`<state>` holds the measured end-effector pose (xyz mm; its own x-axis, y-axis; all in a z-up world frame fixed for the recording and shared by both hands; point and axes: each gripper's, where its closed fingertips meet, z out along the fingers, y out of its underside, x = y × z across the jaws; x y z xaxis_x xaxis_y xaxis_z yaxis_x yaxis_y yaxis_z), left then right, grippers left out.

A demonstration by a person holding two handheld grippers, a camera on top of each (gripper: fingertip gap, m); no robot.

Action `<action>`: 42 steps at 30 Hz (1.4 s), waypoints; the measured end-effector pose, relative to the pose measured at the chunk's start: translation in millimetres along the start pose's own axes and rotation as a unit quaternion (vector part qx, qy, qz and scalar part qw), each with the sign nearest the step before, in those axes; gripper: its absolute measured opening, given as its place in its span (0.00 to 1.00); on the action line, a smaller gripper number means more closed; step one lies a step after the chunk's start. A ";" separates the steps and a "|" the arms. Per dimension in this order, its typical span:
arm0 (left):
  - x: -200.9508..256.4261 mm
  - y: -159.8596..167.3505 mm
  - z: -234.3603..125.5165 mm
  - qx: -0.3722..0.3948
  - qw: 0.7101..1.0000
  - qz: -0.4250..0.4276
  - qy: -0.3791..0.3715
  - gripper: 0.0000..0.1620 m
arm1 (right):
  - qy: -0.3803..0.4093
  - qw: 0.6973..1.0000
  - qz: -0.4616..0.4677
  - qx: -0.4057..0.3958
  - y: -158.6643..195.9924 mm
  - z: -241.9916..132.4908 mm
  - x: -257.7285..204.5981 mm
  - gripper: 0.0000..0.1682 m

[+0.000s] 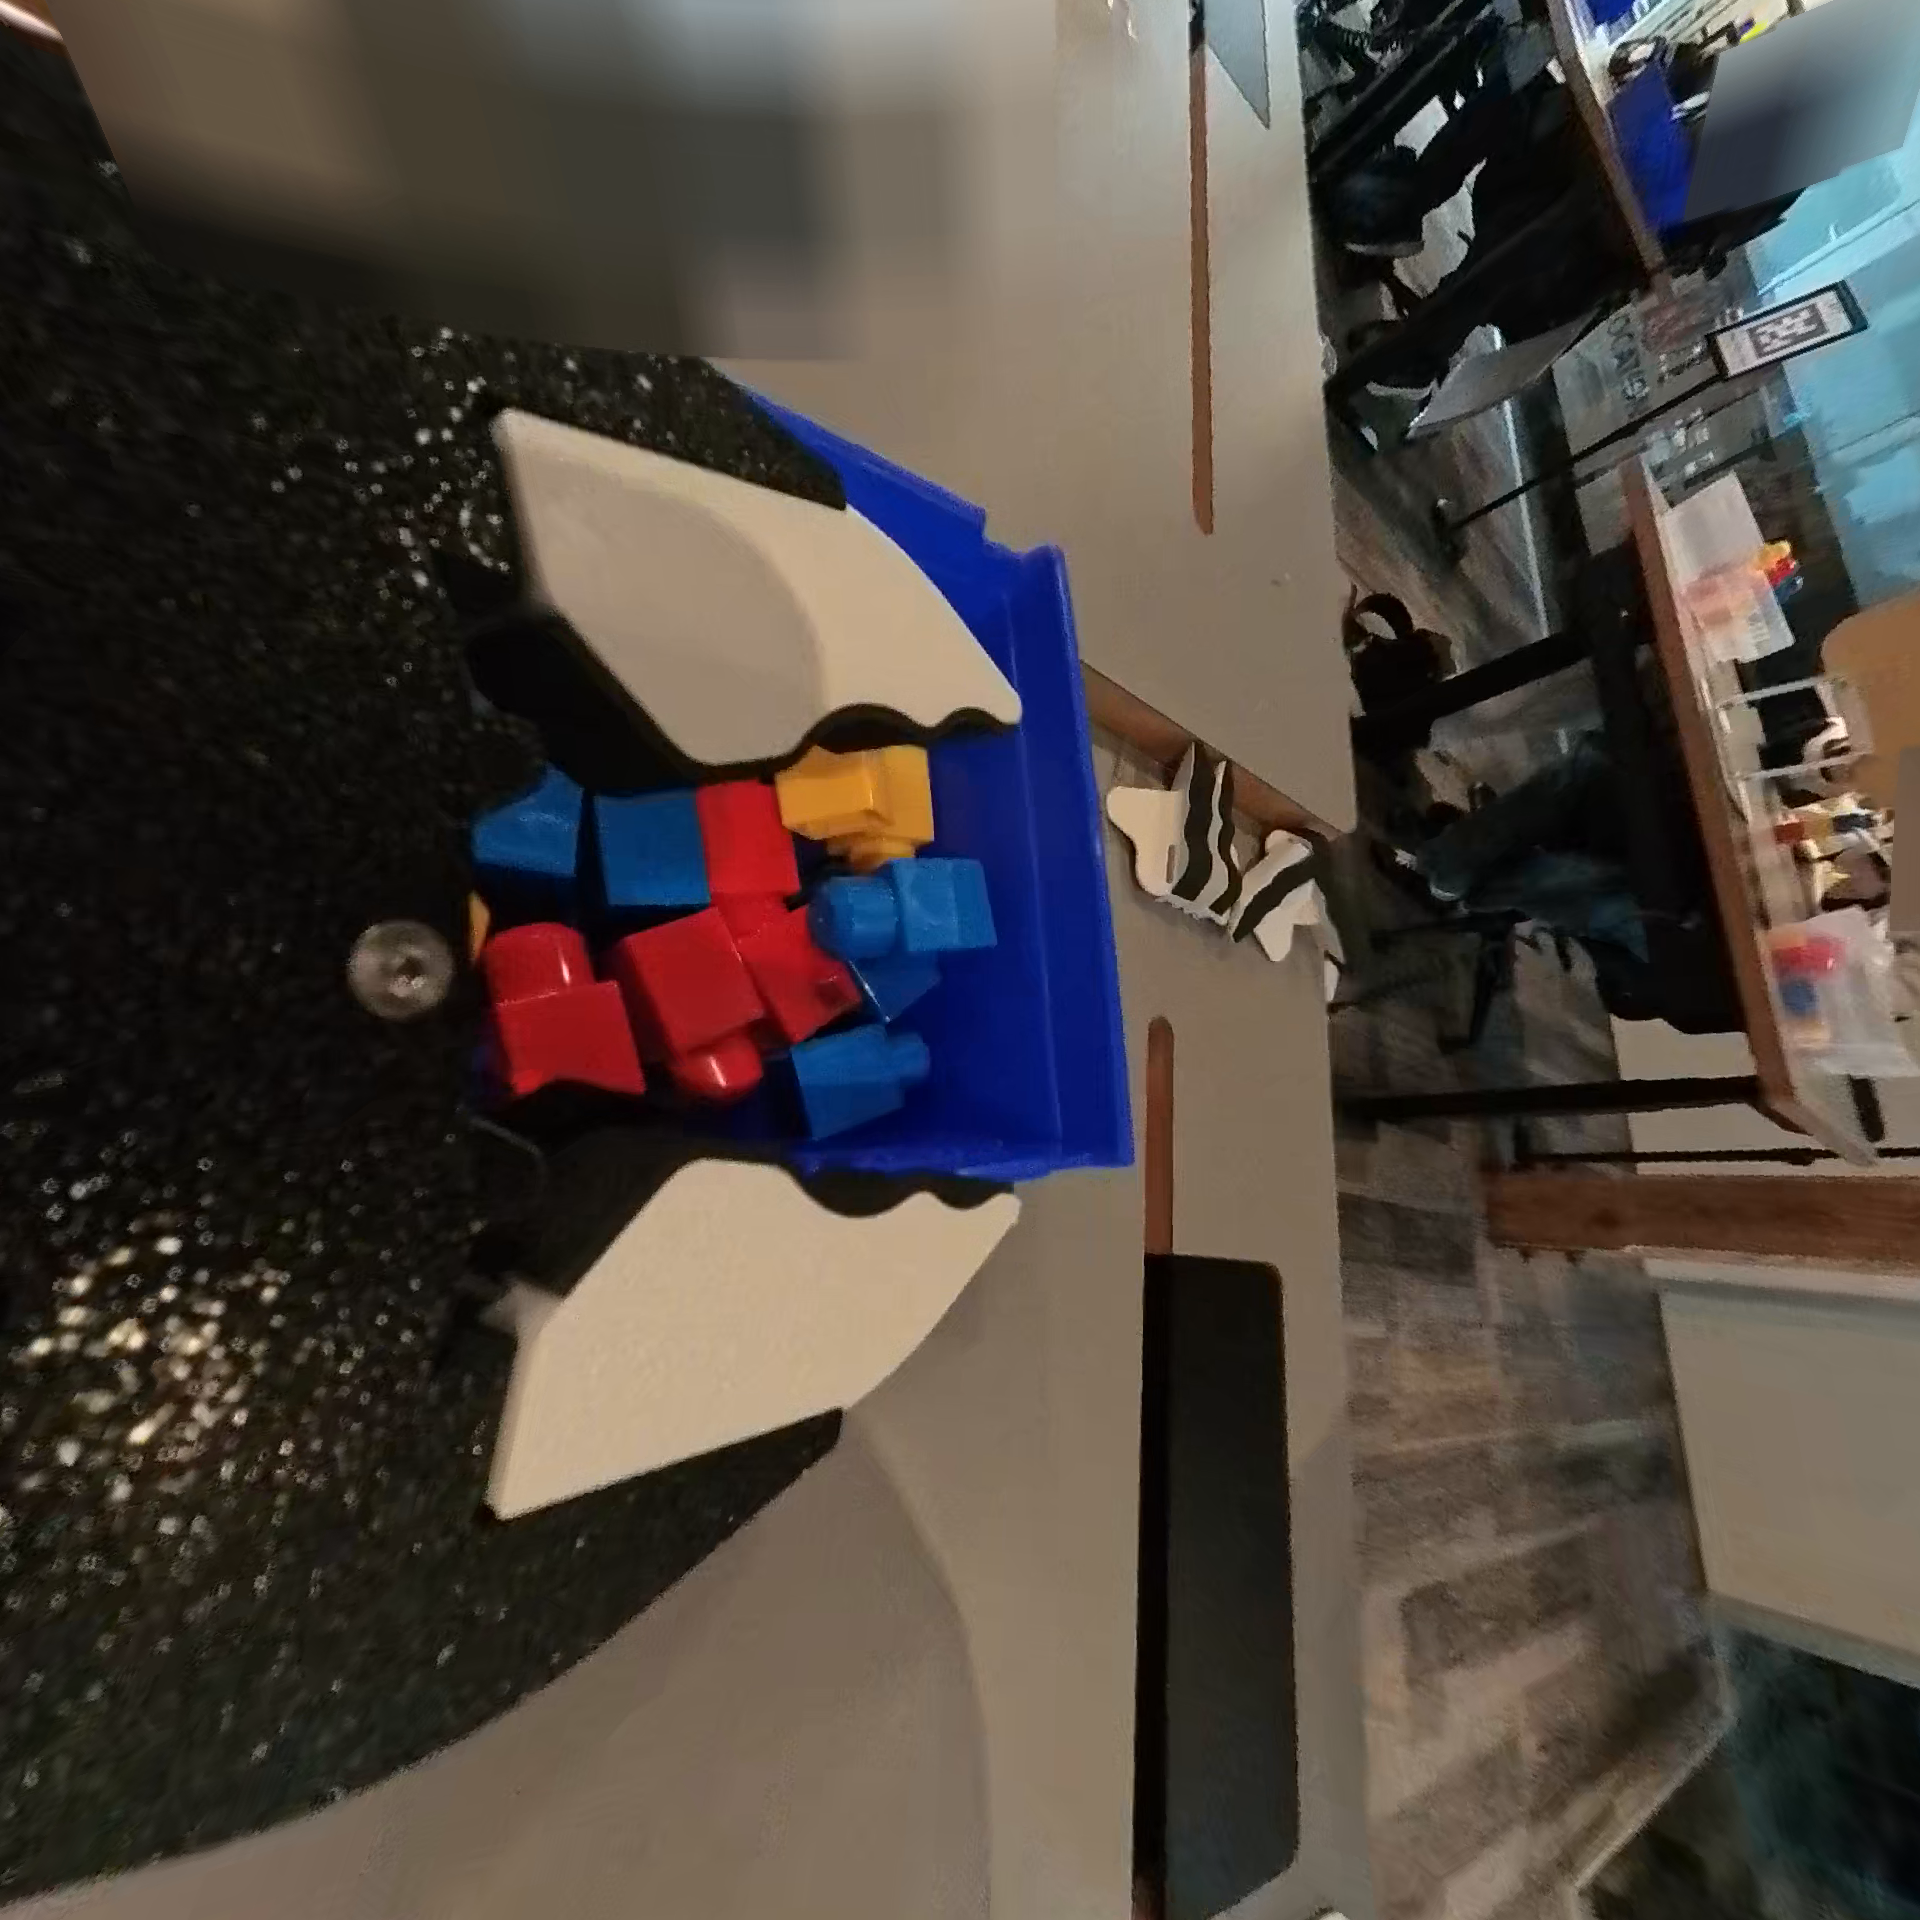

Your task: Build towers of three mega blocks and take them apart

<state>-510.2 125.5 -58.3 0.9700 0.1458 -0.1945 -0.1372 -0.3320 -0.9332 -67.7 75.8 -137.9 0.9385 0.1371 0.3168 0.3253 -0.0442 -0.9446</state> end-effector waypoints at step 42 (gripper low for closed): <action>-38.5 61.0 98.8 -0.298 0.949 0.083 0.059 0.21 | -0.008 0.999 0.047 0.024 -4.6 -3.9 6.4 0.05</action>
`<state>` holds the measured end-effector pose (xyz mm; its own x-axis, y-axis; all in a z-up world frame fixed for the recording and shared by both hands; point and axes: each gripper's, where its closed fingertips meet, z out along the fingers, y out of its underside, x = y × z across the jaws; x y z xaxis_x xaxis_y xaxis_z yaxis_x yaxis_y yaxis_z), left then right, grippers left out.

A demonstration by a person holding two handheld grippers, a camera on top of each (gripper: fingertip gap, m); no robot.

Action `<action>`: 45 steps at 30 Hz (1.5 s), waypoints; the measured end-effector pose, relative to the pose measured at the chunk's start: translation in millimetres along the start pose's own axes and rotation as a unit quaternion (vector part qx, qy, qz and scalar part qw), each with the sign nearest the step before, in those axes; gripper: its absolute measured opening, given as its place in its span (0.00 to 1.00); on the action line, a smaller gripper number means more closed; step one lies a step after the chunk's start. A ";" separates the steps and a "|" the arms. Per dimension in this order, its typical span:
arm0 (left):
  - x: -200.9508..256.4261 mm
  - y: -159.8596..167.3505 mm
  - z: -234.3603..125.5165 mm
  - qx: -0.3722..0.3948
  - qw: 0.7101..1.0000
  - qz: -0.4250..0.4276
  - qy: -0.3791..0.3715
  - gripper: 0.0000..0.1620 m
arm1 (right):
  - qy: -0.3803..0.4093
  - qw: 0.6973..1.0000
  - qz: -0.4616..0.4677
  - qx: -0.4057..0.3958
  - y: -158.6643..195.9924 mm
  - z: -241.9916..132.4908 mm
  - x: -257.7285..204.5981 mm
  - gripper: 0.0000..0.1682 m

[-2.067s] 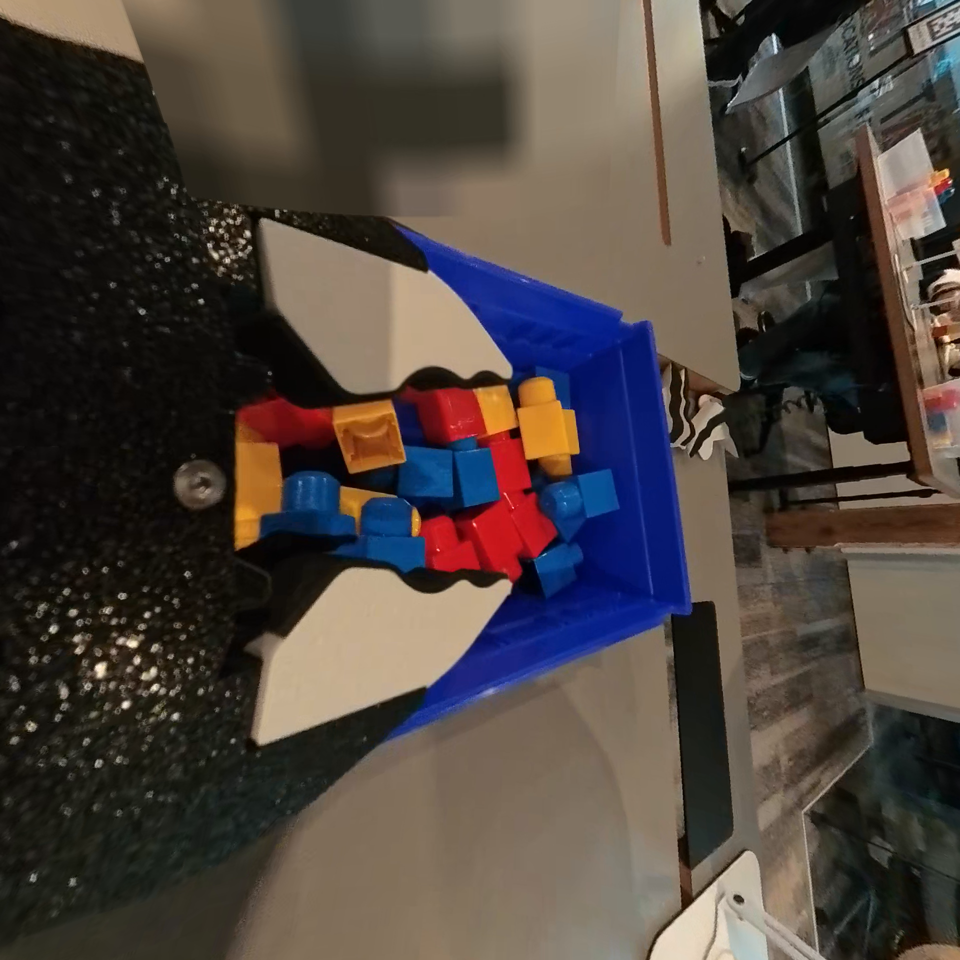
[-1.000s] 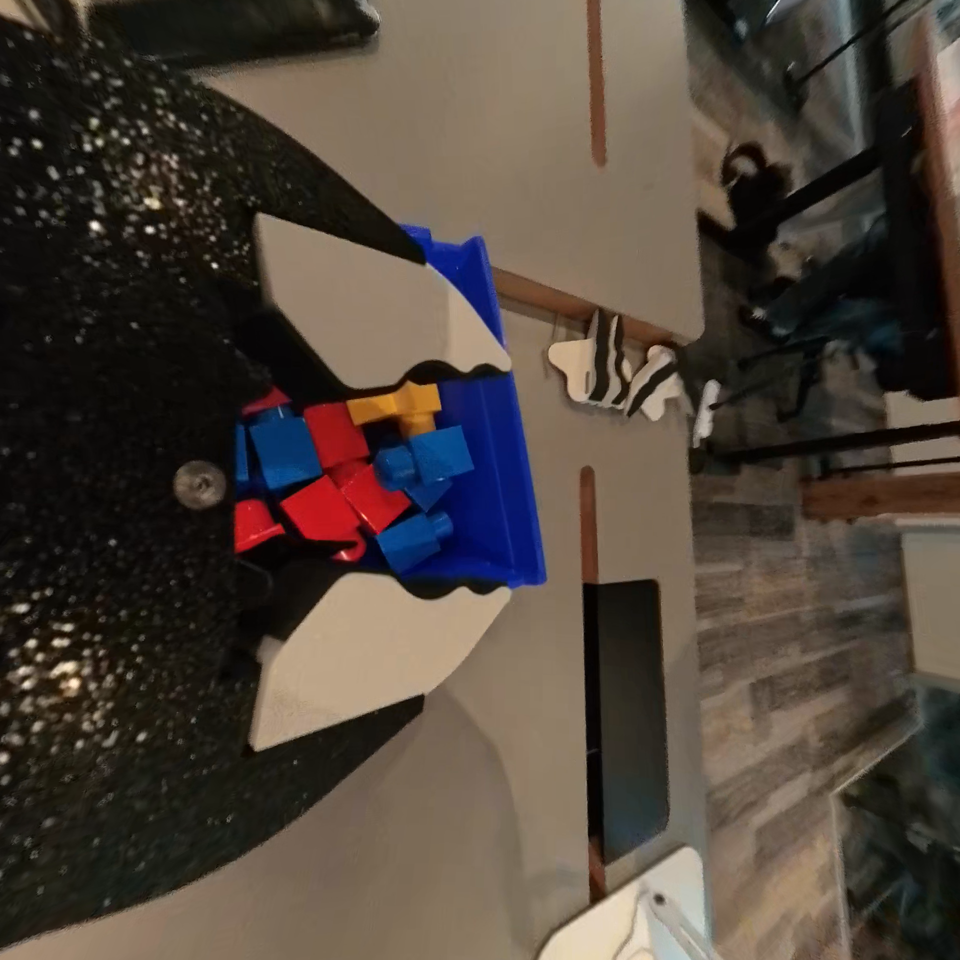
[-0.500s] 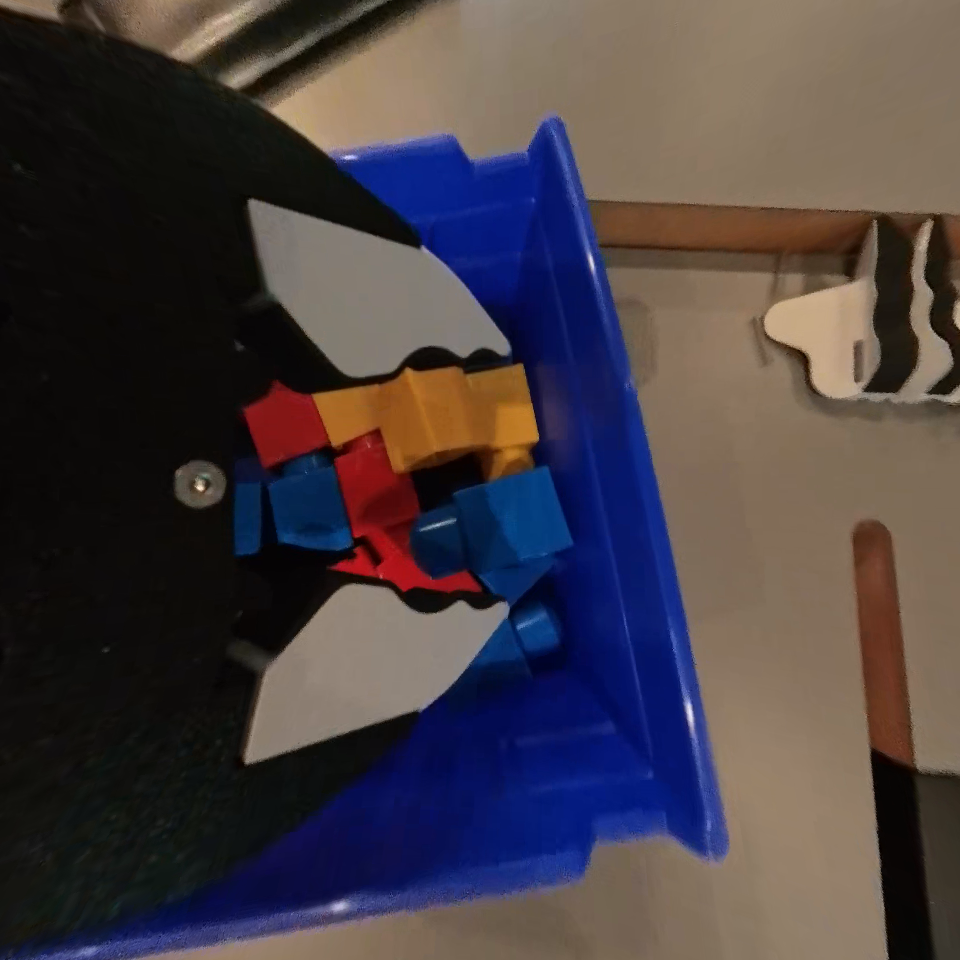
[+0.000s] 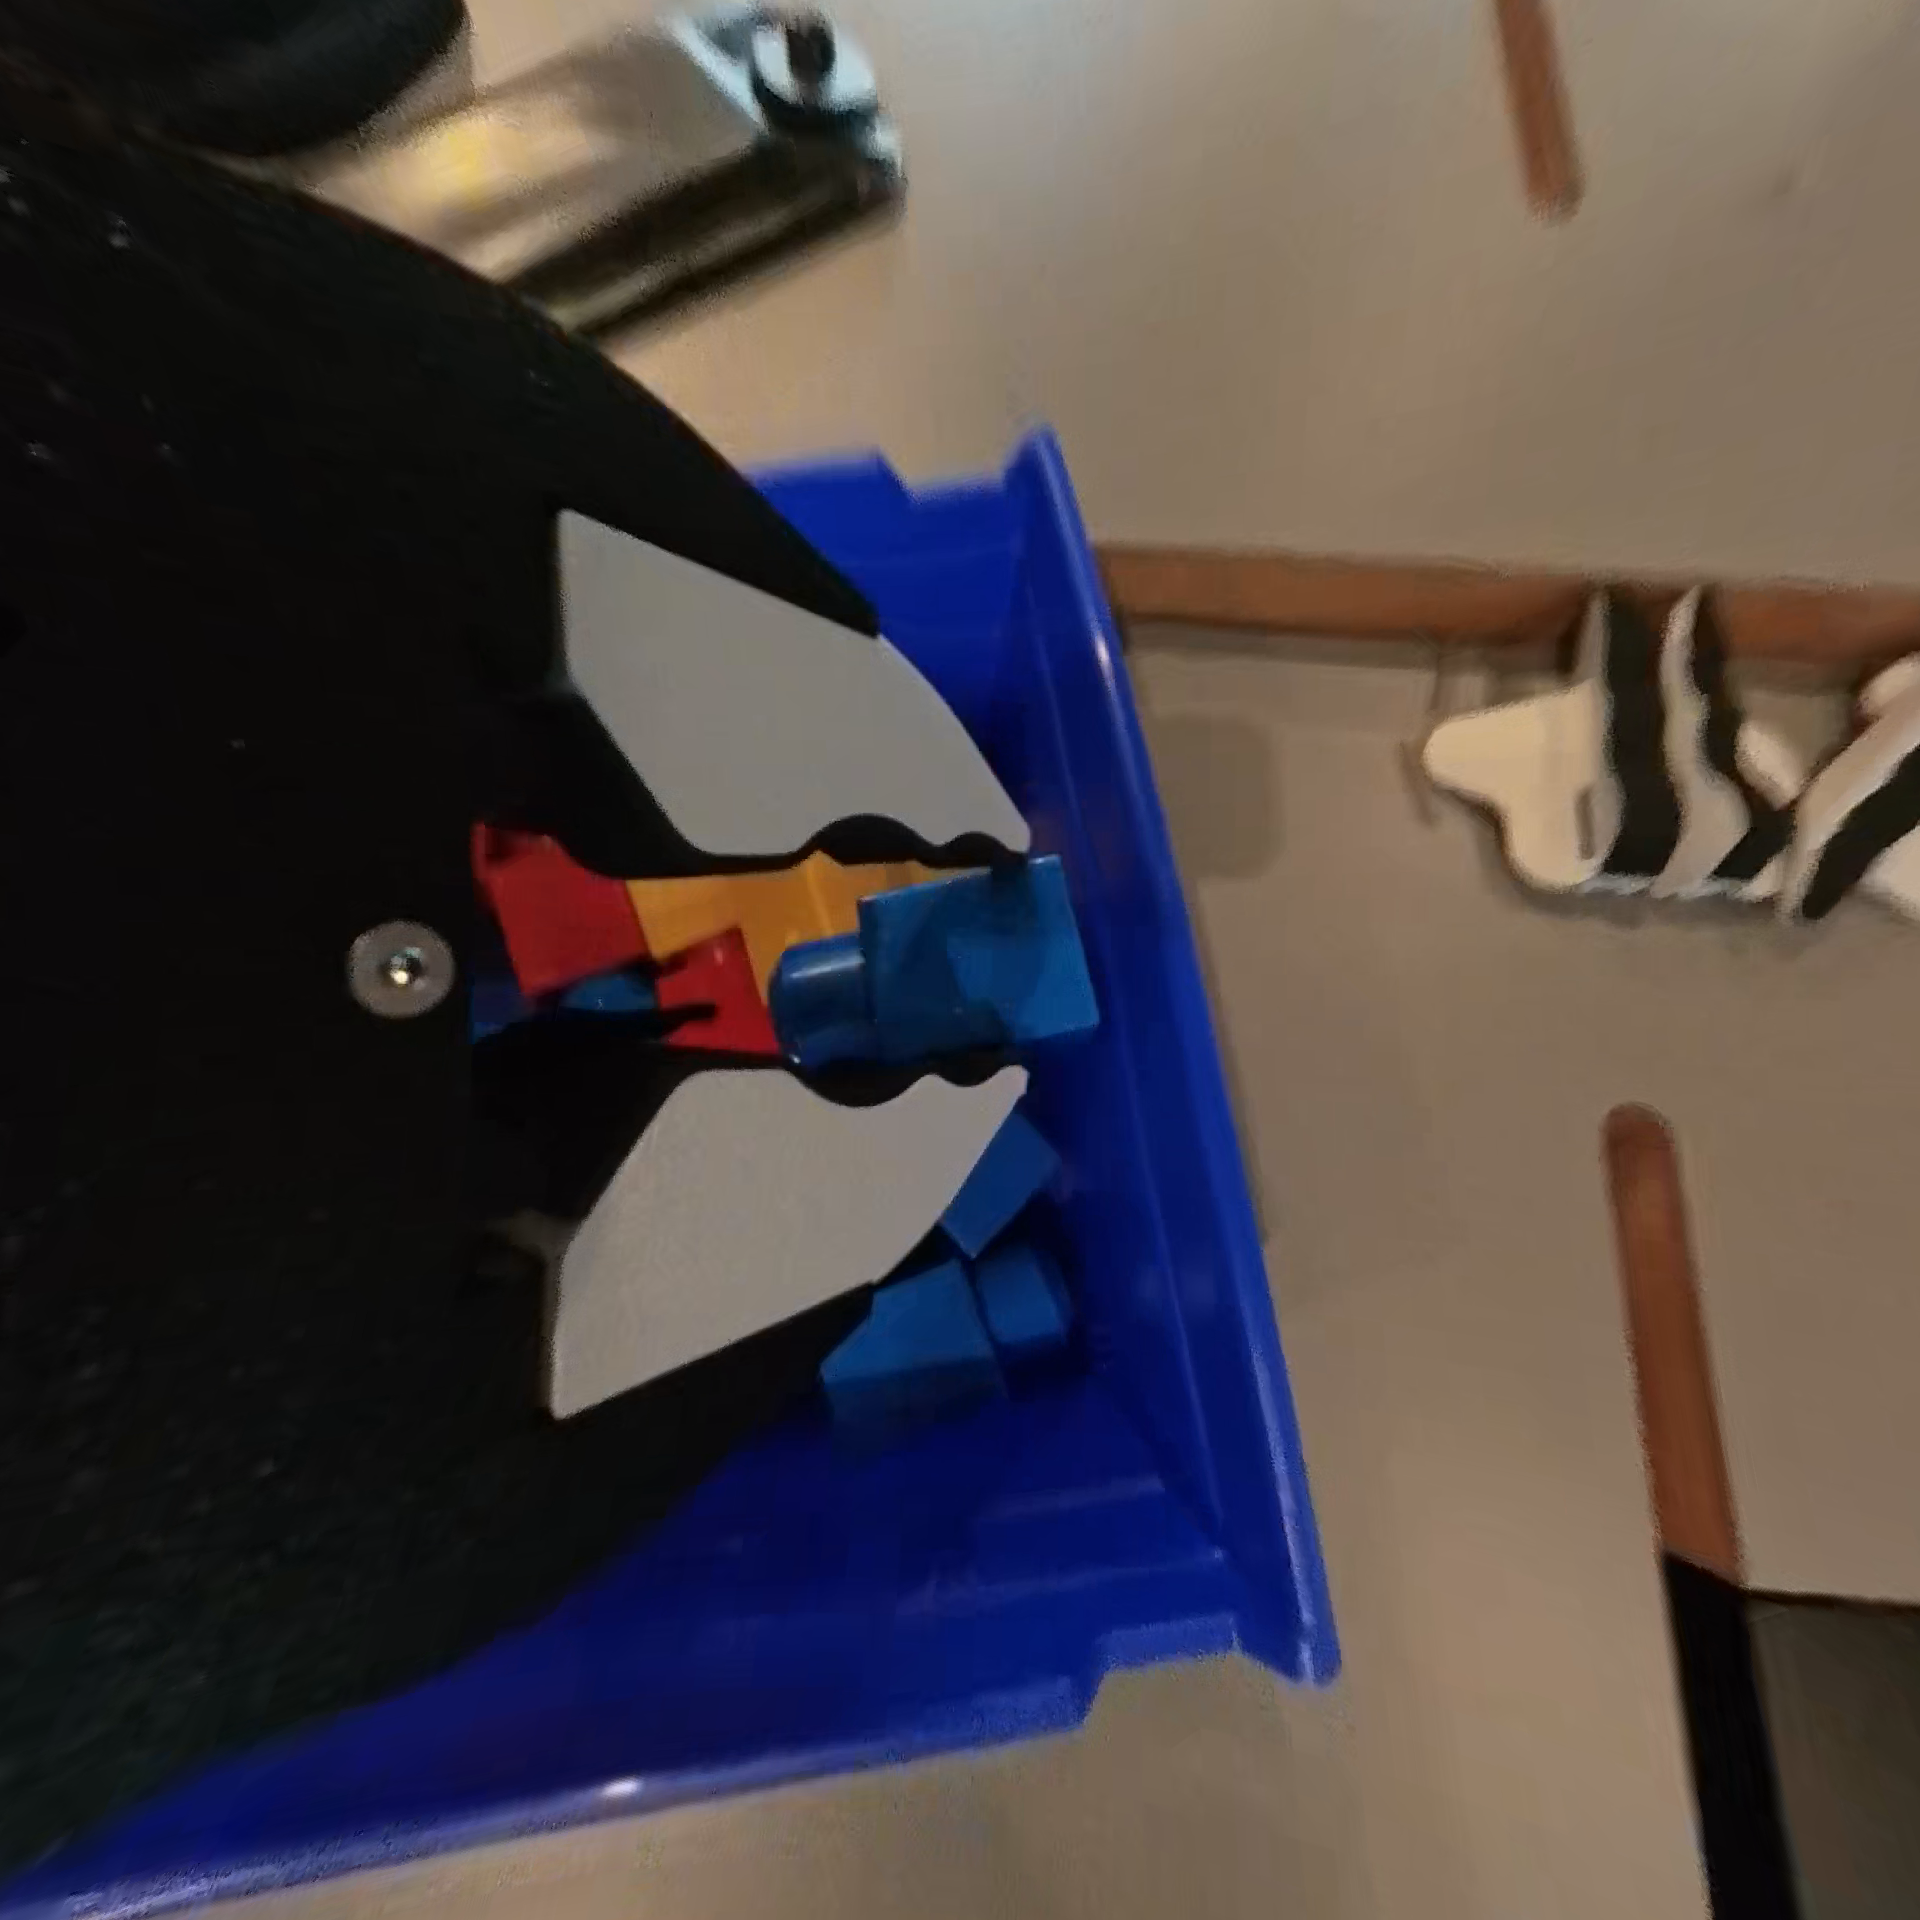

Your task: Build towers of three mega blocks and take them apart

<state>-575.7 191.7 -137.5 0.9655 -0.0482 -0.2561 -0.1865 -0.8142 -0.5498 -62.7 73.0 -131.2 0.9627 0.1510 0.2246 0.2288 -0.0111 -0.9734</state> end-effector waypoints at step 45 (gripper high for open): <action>374.0 46.5 -130.8 0.132 0.725 0.583 0.343 0.20 | -0.037 0.997 0.053 0.029 -6.4 -1.0 2.3 0.05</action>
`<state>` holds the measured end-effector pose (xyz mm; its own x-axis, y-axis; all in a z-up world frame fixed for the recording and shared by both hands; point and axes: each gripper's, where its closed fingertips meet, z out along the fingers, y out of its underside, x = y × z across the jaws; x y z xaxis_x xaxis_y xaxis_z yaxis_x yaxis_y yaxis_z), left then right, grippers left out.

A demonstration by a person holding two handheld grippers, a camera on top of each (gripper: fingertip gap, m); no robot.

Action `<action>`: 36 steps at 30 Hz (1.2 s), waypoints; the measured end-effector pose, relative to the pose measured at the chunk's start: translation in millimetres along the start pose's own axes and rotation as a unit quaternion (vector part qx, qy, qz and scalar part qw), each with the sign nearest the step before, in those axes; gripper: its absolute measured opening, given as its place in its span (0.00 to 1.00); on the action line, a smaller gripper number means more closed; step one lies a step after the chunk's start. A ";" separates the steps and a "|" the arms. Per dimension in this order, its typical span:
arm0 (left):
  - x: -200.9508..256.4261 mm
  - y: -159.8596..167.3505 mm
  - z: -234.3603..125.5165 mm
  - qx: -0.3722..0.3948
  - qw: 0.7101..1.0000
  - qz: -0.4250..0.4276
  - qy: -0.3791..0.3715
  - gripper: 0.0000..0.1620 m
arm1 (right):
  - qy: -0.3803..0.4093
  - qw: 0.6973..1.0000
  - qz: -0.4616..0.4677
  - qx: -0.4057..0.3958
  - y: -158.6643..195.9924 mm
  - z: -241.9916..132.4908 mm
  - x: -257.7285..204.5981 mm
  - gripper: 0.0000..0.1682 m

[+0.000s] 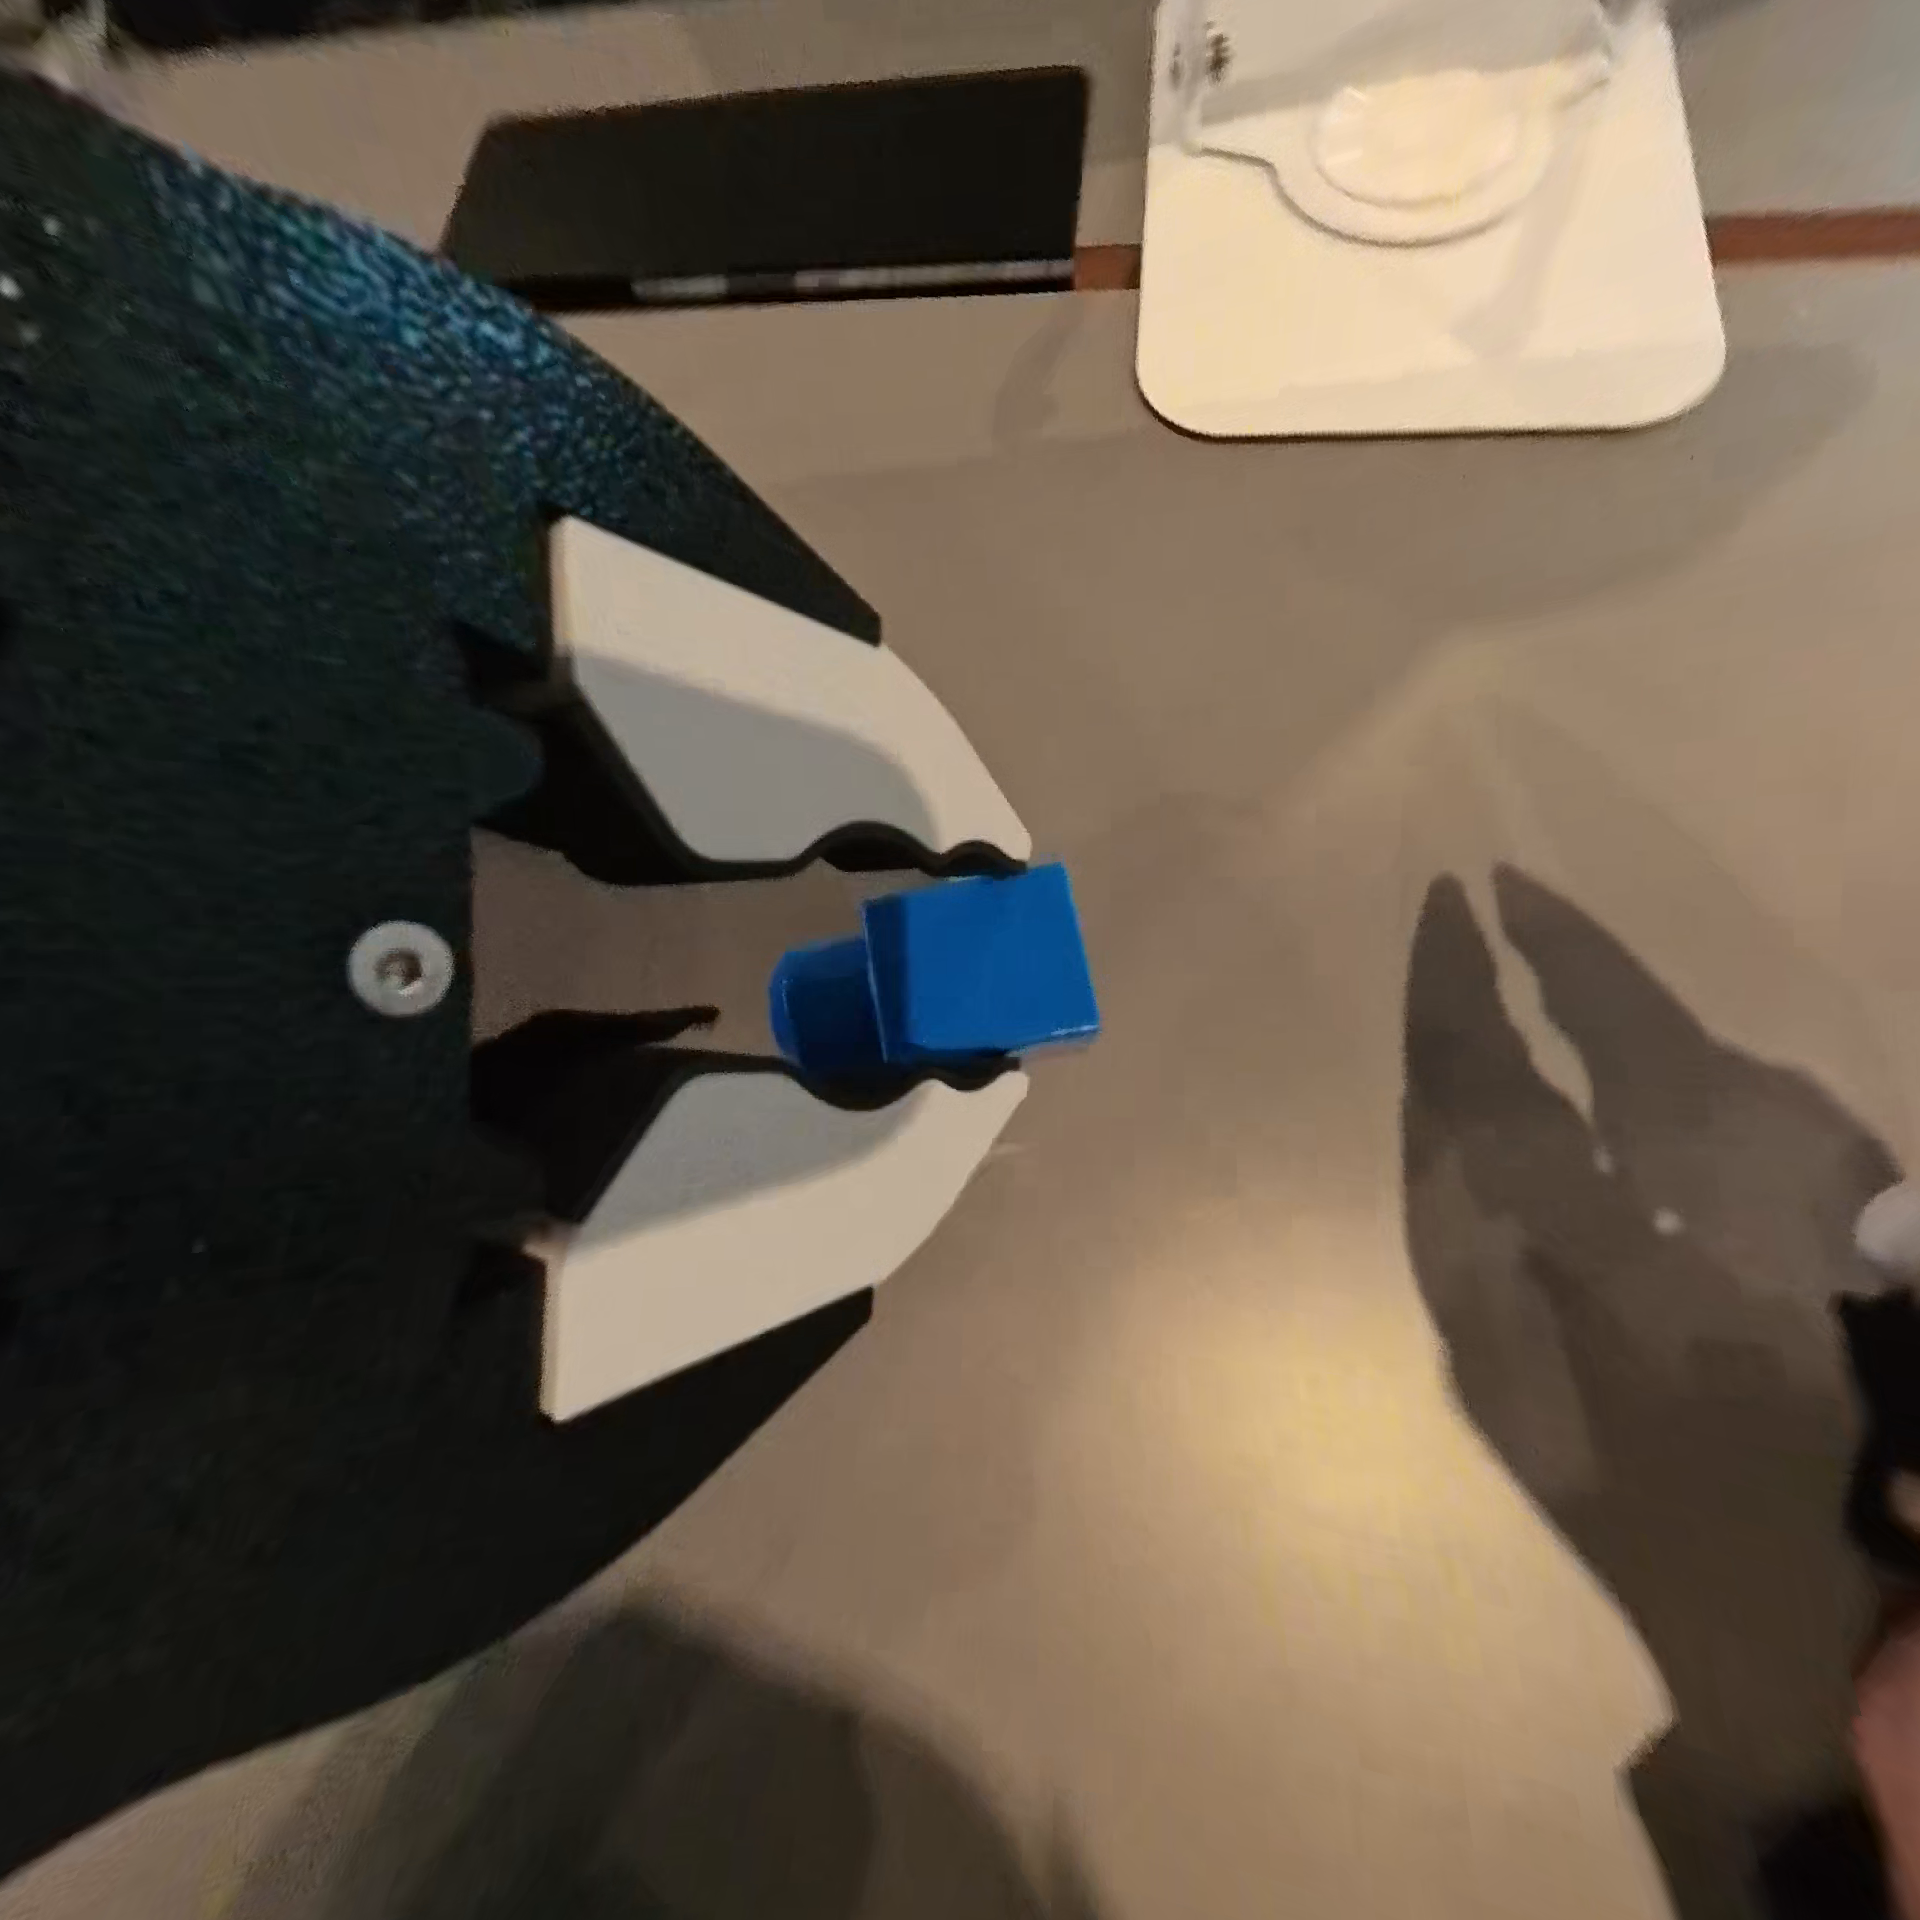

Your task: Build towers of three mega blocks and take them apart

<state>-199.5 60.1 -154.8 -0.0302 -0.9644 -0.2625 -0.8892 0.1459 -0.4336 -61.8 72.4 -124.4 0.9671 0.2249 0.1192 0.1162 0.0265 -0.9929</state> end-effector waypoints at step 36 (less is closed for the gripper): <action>21.6 17.5 33.0 -0.021 0.996 0.001 0.085 0.21 | -0.001 1.000 -0.012 0.004 -1.6 0.8 2.3 0.05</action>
<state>-200.7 49.2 -196.6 -0.1061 -0.9880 -0.1119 -0.9071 0.1423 -0.3961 -60.0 73.7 -122.6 0.9634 0.2265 0.1431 0.1378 0.0390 -0.9897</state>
